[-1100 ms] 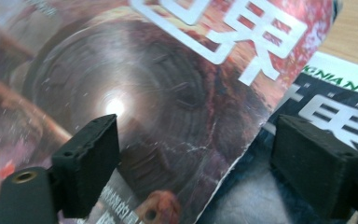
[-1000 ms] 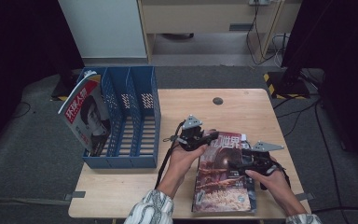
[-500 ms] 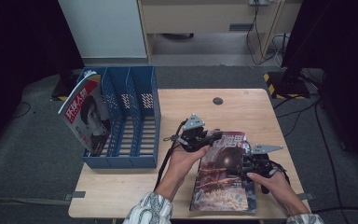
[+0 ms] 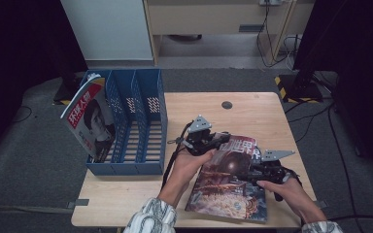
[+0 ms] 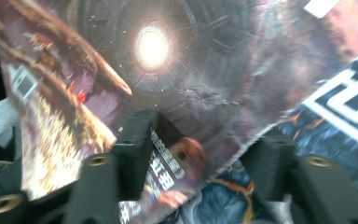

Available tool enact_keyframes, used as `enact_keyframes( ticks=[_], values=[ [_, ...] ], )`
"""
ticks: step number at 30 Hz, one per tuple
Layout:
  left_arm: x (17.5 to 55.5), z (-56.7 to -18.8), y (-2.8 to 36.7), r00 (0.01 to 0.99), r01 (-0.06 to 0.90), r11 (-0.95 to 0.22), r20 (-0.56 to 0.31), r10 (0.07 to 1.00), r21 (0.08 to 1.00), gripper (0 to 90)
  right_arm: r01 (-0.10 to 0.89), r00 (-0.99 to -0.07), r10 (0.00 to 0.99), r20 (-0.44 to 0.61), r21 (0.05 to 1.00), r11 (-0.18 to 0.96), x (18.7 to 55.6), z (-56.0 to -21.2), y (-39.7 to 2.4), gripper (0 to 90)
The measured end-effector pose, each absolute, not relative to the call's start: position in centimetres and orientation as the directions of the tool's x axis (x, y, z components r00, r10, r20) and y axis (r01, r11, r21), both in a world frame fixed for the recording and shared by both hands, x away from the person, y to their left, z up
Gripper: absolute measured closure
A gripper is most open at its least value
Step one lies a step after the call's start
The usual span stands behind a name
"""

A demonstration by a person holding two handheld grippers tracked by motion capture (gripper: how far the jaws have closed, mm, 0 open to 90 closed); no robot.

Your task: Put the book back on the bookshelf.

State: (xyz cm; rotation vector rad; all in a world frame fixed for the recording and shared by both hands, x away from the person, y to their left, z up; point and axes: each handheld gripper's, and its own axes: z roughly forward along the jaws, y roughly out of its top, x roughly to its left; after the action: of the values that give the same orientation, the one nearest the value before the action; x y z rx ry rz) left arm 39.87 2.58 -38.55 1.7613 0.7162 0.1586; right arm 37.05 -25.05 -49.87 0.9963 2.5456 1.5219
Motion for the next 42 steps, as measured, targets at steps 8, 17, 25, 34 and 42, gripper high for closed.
enact_keyframes(
  ticks=[8,17,25,34,42],
  values=[
    [39.8,-36.6,3.4,0.811,0.335,-0.100,-0.233,0.538,0.937,83.8,0.458,-0.811,0.541,0.220,0.816,0.354,37.7,-46.8,-25.0,70.0],
    [39.9,-34.9,4.6,0.814,0.295,-0.077,-0.208,0.542,0.952,83.6,0.401,-0.822,0.553,0.135,0.827,0.394,38.7,-43.2,-25.2,77.8],
    [39.8,-34.6,6.0,0.813,0.278,-0.070,-0.195,0.549,0.958,83.5,0.351,-0.839,0.541,0.059,0.818,0.455,39.3,-41.1,-24.6,80.6],
    [40.0,-34.3,6.5,0.807,0.267,-0.053,-0.193,0.558,0.962,83.0,0.320,-0.835,0.551,-0.005,0.810,0.492,39.8,-39.3,-24.3,81.8],
    [39.0,-34.4,6.9,0.809,0.242,-0.052,-0.172,0.562,0.969,82.2,0.291,-0.827,0.559,-0.055,0.809,0.510,39.3,-38.2,-24.1,83.8]
  ],
)
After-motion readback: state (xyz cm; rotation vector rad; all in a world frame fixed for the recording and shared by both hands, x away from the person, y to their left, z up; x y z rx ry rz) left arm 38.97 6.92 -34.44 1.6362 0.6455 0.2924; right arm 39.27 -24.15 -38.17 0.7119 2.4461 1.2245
